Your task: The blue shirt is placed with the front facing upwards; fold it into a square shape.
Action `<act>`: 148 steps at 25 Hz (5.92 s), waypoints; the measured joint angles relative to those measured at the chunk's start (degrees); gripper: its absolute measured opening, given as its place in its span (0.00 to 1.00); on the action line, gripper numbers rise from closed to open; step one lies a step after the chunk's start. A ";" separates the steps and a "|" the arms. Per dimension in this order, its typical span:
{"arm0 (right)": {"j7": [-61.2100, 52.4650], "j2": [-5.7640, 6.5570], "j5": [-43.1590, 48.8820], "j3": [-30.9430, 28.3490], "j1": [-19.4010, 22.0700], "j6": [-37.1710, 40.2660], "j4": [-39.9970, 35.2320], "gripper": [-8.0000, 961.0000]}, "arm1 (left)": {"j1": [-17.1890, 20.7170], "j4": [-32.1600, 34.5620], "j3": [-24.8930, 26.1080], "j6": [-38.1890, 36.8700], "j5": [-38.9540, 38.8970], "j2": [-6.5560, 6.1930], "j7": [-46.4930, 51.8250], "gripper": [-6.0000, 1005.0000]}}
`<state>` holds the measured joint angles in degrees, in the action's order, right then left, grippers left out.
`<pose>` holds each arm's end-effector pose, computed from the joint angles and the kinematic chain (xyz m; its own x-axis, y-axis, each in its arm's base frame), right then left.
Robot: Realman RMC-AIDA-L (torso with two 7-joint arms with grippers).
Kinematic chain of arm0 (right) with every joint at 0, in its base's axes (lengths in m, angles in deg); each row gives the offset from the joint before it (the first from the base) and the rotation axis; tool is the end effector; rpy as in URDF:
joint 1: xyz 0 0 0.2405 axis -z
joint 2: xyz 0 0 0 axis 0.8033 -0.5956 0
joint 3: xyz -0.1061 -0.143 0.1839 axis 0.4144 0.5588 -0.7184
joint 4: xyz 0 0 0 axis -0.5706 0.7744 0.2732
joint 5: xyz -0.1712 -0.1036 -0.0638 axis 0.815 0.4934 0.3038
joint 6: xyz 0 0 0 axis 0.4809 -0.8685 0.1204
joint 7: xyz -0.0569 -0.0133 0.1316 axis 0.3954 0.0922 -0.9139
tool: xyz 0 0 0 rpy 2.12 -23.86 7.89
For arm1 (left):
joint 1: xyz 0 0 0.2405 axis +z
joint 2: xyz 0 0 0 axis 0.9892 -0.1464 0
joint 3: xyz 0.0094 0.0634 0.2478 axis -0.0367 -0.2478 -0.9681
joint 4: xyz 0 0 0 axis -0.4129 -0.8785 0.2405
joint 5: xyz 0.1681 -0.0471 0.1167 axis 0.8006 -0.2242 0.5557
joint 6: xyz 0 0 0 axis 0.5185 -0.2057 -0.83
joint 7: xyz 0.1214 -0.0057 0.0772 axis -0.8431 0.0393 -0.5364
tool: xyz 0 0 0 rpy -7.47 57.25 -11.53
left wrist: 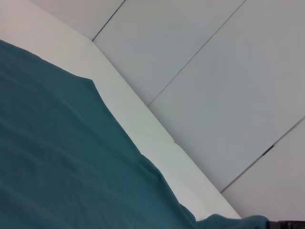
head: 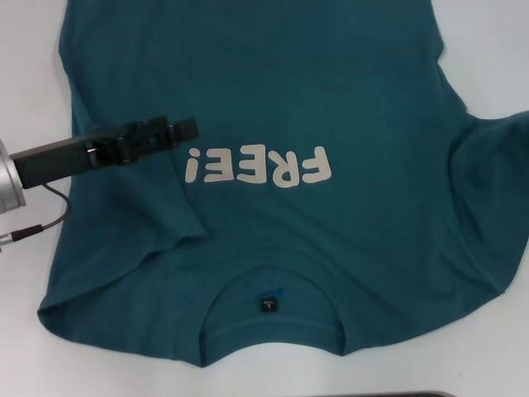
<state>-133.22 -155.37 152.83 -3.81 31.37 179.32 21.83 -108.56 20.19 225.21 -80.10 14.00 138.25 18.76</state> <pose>0.3602 0.2873 0.1061 0.3483 -0.7474 -0.5658 -0.9291 -0.3552 -0.1027 -0.2762 0.3088 -0.0074 0.3824 0.6875 0.6174 0.8130 -0.5679 0.1288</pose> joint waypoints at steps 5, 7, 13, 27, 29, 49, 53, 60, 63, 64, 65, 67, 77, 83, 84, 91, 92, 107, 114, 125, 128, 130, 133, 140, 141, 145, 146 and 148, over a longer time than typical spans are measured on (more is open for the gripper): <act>-0.09 -1.64 0.26 2.82 -3.51 0.06 0.20 0.02 | 0.00 0.00 0.10 0.01 -0.03 0.00 0.00 0.90; -0.15 -2.45 0.27 4.37 -5.10 -0.70 0.37 0.02 | 0.01 0.00 0.15 0.07 -0.04 -0.01 0.00 0.90; -0.57 -4.75 0.31 8.95 -9.76 -5.35 1.92 0.02 | -0.01 0.01 0.15 0.30 -0.06 -0.13 -0.02 0.90; -1.28 -5.74 0.35 19.12 -14.42 -12.12 6.41 0.12 | -0.09 0.00 0.00 1.62 -0.06 -0.18 0.06 0.90; -1.50 -5.36 0.30 18.98 -14.17 -11.83 6.37 0.18 | -0.09 0.01 -0.01 1.61 -0.05 -0.16 0.08 0.90; -4.59 -1.89 0.39 16.89 -6.08 -7.38 5.39 0.85 | -0.16 0.52 -0.29 1.57 -0.05 0.00 0.18 0.90; -4.62 -1.43 0.45 16.93 -4.26 -6.49 5.42 0.96 | -0.17 1.01 -0.29 1.58 -0.05 0.00 0.10 0.90; -4.23 -1.91 2.30 17.03 -3.07 -6.60 6.03 0.97 | -0.17 1.47 -0.28 1.58 -0.05 0.00 -0.05 0.90; -4.10 -2.31 2.58 17.35 -3.14 -6.61 6.19 0.96 | -0.23 1.49 -0.28 1.58 -0.05 0.00 -0.03 0.90; -4.09 -2.46 2.71 17.47 -3.27 -6.59 6.27 0.96 | -0.26 1.49 -0.29 1.58 -0.05 0.00 -0.01 0.90; -4.09 -2.62 2.84 17.53 -3.40 -6.52 6.34 0.96 | -0.31 1.50 -0.30 1.58 -0.05 -0.01 0.00 0.90; -4.08 -2.81 2.94 17.54 -3.55 -6.27 6.38 0.93 | -0.32 1.50 -0.34 1.58 -0.05 -0.05 0.03 0.90; -3.95 -2.68 2.86 17.12 -3.02 -5.15 5.96 0.74 | -0.43 1.50 -0.37 1.58 -0.05 -0.09 -0.08 0.90; -3.87 -2.54 2.94 17.07 -2.93 -5.01 5.88 0.46 | -0.44 1.56 -0.38 1.54 -0.05 -0.07 -0.08 0.90; -3.87 -2.53 2.95 17.07 -2.93 -5.01 5.87 0.41 | -0.44 1.58 -0.37 1.49 -0.05 -0.05 -0.08 0.90; -3.86 -2.38 2.95 17.11 -2.89 -5.12 6.03 0.03 | -0.44 1.59 -0.38 1.35 -0.05 0.00 -0.14 0.90; -3.86 -2.35 2.95 17.13 -2.88 -5.16 6.08 0.03 | -0.44 1.59 -0.38 1.35 -0.05 0.00 -0.14 0.90; -0.01 -3.88 2.59 17.78 -5.59 4.37 3.22 0.03 | -0.66 1.59 -0.37 1.33 -0.05 0.00 -0.13 0.90; -1.93 -4.40 4.57 20.91 -8.42 4.54 3.96 0.03 | -0.80 1.59 -0.37 1.26 -0.05 0.00 -0.21 0.90; -2.28 -4.49 6.28 20.65 -9.75 4.90 4.66 0.25 | -0.68 1.59 -0.37 1.22 -0.05 0.00 -0.33 0.90; -2.55 -4.09 6.08 19.29 -9.49 4.92 4.61 0.36 | -0.53 1.59 -0.37 1.19 -0.05 0.00 -0.35 0.90; -2.87 -3.87 6.05 18.15 -9.29 4.90 4.62 0.44 | -0.50 1.59 -0.37 1.16 -0.05 0.00 -0.35 0.90; -3.32 -3.73 6.06 16.74 -8.99 3.96 4.41 0.51 | -0.50 1.59 -0.37 1.14 -0.05 0.00 -0.36 0.90; -5.35 -4.89 6.06 15.67 -9.31 -4.35 4.21 0.67 | -0.77 2.41 -0.37 1.43 -0.05 -0.02 -0.83 0.90; -5.36 -4.98 6.06 15.62 -9.63 -5.31 4.18 0.69 | -0.78 2.43 -0.38 1.35 -0.05 -0.03 -0.91 0.90; -5.63 -5.10 5.84 15.48 -10.82 -7.83 4.16 0.78 | -0.79 2.45 -0.37 1.25 -0.05 -0.11 -0.99 0.90; -5.76 -5.08 5.67 15.41 -11.16 -8.25 4.10 0.80 | -0.79 2.46 -0.38 1.28 -0.05 -0.11 -1.01 0.90; -5.90 -4.95 5.44 15.40 -11.73 -9.06 4.04 0.80 | -0.79 2.47 -0.37 1.41 -0.05 -0.09 -1.04 0.90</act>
<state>-139.12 -160.32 158.28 11.59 19.63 170.26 25.87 -109.35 22.66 224.84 -78.70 13.95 138.16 17.71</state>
